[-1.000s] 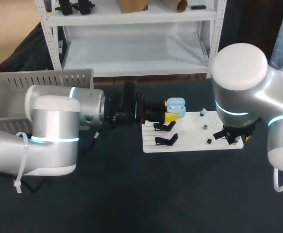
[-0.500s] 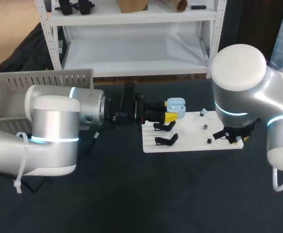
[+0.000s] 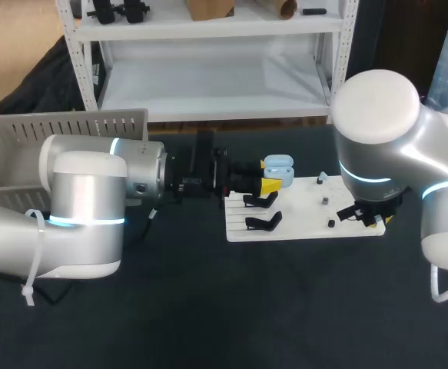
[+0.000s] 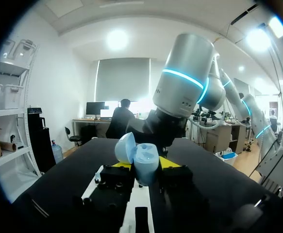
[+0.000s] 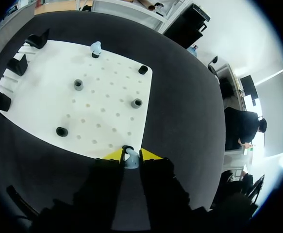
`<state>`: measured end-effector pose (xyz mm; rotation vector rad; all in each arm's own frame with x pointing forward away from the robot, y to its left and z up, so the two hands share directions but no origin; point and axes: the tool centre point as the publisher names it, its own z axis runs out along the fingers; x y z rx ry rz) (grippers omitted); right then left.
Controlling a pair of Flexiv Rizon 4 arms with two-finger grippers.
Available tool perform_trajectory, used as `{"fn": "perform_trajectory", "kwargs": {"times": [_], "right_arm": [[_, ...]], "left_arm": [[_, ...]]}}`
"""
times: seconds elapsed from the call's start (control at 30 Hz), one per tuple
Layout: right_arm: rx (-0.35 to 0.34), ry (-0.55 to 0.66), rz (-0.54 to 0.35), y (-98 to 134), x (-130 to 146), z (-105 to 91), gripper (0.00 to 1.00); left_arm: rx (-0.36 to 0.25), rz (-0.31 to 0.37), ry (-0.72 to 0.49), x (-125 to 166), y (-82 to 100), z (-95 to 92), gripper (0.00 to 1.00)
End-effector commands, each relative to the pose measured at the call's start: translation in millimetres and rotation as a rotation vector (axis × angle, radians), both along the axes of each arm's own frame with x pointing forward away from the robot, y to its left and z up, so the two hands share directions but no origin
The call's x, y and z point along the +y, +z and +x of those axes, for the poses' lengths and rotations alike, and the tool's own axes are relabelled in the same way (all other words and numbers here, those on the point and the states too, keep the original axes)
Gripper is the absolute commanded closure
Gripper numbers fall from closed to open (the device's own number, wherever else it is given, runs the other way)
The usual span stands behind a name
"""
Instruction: Pick up each earbud case from the left stands, insert the matching earbuds, close the lid, and place the case in the box.
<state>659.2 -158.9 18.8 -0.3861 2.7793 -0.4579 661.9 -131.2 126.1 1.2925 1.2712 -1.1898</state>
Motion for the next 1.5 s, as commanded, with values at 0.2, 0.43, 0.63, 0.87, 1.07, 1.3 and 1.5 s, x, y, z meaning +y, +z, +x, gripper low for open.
{"fn": "perform_trajectory", "kwargs": {"times": [0.2, 0.43, 0.63, 0.87, 1.07, 1.3, 1.5], "right_arm": [[-0.004, -0.024, -0.008, 21, 4, -9.9, 1.0], [0.025, -0.074, 0.019, 54, 17, -26.2, 1.0], [0.038, -0.096, 0.063, 90, 41, -37.7, 1.0], [0.052, -0.09, 0.077, 123, 73, -51.4, 1.0], [0.04, -0.075, 0.055, 146, 97, -58.7, 1.0], [-0.019, -0.048, 0.085, 165, 129, -60.4, 1.0], [-0.028, -0.047, 0.091, 167, 134, -63.5, 1.0]], "left_arm": [[-0.001, 0.0, 0.007, 0, -0.1, -1.7, 1.0], [-0.001, 0.0, 0.007, 0, -0.1, -1.7, 1.0], [-0.001, 0.0, 0.007, 0, -0.1, -1.7, 1.0], [-0.001, 0.0, 0.007, 0, -0.1, -1.7, 1.0], [-0.001, 0.0, 0.007, 0, -0.1, -1.7, 1.0], [-0.001, 0.0, 0.007, 0, -0.1, -1.7, 1.0], [-0.001, 0.0, 0.007, 0, -0.1, -1.7, 1.0]]}}
